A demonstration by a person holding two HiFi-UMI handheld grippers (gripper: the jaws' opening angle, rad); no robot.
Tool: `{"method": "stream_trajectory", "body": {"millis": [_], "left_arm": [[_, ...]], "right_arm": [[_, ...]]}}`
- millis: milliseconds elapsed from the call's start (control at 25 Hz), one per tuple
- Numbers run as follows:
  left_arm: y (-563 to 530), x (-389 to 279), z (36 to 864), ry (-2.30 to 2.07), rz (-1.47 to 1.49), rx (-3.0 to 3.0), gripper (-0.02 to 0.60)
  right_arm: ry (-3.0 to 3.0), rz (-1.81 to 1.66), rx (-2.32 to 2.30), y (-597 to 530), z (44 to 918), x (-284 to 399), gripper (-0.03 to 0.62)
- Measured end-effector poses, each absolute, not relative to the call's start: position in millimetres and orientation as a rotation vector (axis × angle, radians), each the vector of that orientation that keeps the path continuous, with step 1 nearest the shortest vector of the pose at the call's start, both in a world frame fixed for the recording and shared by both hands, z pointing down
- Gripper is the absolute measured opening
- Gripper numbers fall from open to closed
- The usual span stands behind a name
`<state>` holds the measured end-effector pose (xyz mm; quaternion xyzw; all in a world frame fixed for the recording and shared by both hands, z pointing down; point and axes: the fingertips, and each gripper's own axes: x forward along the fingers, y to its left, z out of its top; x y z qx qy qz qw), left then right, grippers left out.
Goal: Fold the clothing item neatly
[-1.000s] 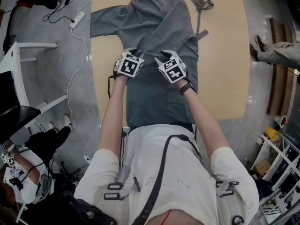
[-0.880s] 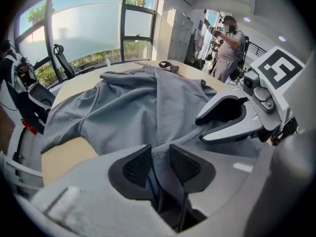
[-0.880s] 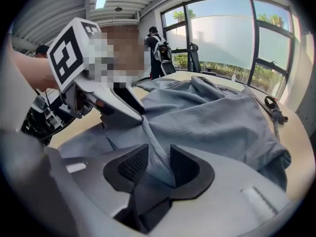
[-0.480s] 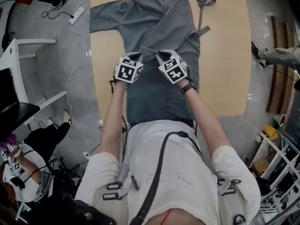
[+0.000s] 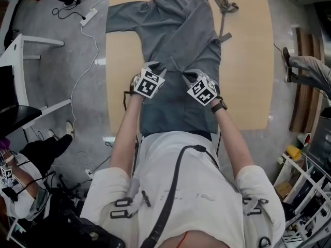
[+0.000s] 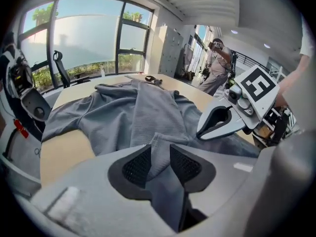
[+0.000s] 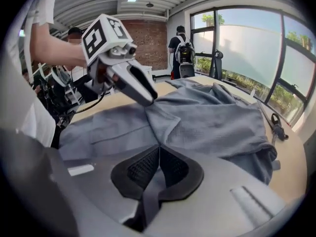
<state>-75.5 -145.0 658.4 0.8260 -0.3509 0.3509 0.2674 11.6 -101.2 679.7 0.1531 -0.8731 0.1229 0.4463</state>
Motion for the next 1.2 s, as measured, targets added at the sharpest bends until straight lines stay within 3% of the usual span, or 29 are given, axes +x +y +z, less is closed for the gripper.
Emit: {"method": "stream_trajectory", "body": {"millis": [520,640,1080,1200], "left_arm": [[-184.2,-36.6,715.9,-0.821,1.314,2.233,0.109],[-177.1,-35.3,710.0,-0.853,1.291,2.245,0.045],[-45.6,-46.8,693.5,-0.832,1.148,2.224,0.043],[-40.6,-58.7,677.8,-0.898,0.955,2.149,0.044]], "right_arm": [[-2.180,0.701,0.680,-46.4,660.1,60.3,0.018],[-2.176,0.711,0.710,-36.4,657.3,76.0,0.020],[-2.206,0.747,0.735,-53.1,652.4,64.5,0.028],[-2.238,0.766,0.702,-59.4,646.7,44.1,0.028]]}}
